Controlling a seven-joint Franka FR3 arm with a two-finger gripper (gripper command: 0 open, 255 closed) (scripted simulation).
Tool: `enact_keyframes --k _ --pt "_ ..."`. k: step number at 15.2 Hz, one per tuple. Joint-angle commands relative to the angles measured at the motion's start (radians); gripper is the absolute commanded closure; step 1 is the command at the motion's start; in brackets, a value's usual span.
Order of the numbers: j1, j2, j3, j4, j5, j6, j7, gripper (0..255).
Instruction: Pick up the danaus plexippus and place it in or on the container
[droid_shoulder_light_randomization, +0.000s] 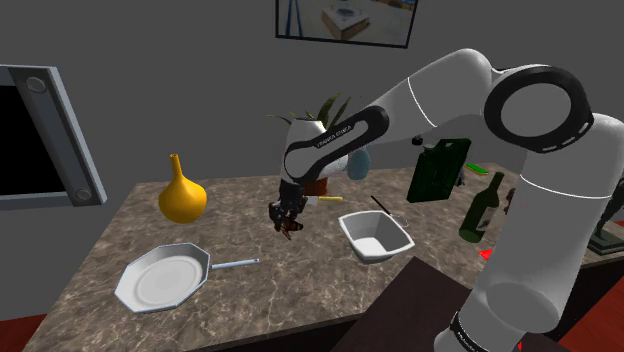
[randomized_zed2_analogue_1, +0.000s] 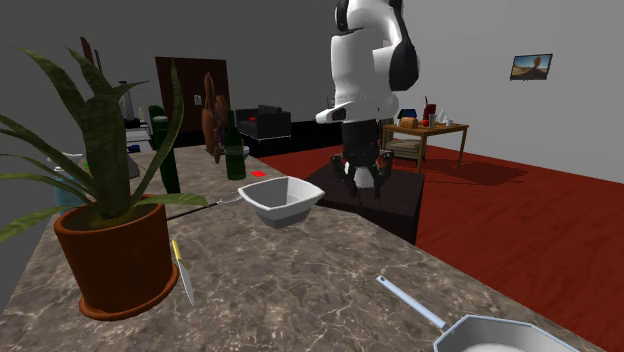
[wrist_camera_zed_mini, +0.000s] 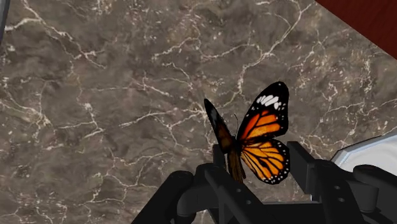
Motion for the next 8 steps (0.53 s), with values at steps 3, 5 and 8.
enact_keyframes --k 3,5,8 --pt "-0.049 -0.085 -0.032 -0.098 0.033 -0.001 -0.104 255" --pt "-0.073 -0.122 -0.053 -0.140 0.044 -0.005 -0.157 255" --pt "-0.108 -0.173 -0.089 -0.195 0.054 -0.014 -0.234 255"
